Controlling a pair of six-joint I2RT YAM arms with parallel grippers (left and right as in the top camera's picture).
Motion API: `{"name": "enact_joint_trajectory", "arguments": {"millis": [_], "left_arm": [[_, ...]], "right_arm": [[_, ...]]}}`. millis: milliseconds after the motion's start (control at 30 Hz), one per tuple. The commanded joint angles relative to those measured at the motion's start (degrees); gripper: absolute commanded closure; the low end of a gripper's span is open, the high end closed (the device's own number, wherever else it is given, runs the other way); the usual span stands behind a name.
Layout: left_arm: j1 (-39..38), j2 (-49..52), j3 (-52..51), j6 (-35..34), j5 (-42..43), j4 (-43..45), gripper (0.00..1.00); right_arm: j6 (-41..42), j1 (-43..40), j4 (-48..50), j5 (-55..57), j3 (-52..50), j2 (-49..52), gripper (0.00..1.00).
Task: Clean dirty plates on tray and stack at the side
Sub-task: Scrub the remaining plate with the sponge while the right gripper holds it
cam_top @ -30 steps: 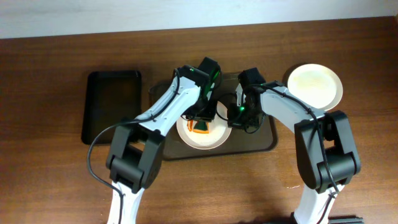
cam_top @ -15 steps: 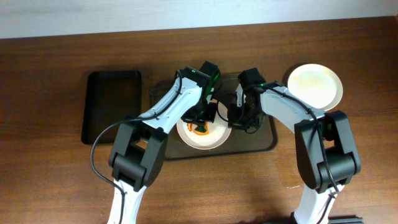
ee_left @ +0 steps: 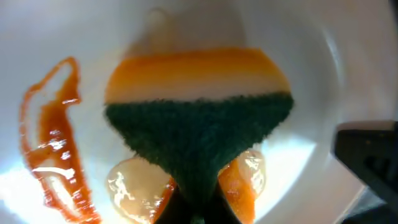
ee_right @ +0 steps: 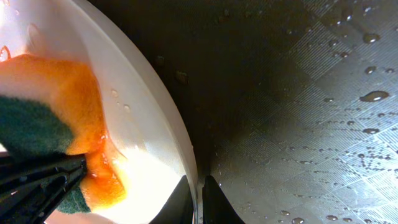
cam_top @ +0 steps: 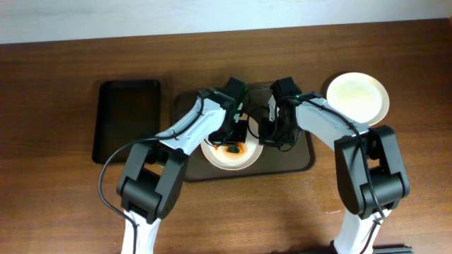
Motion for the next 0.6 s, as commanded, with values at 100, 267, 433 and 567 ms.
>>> {"name": "enact_joint_trajectory", "arguments": {"millis": [100,267,433,567], "left_arm": [[-0.55,0.87,-3.56,0.13,-35.5,-3.08,1.0],[-0.55,0.81,-1.86,0.13,-41.29,-3.52,1.0],[-0.55,-0.57,4.15,0.11,-42.12,-4.87,1.0],[-0.55,-2.75,10.67,0.11,-41.94,-6.38,1.0]], "right_arm": [[-0.33,0.42,-0.44,0.15,-0.31,0.63,0.91],[-0.33,0.42,-0.68,0.42,-0.31,0.63,0.91],[-0.55,0.42,-2.36,3.82,-0.31,0.63,0.95],[-0.52,0.42,-2.71,3.82,-0.31,0.63,0.95]]}}
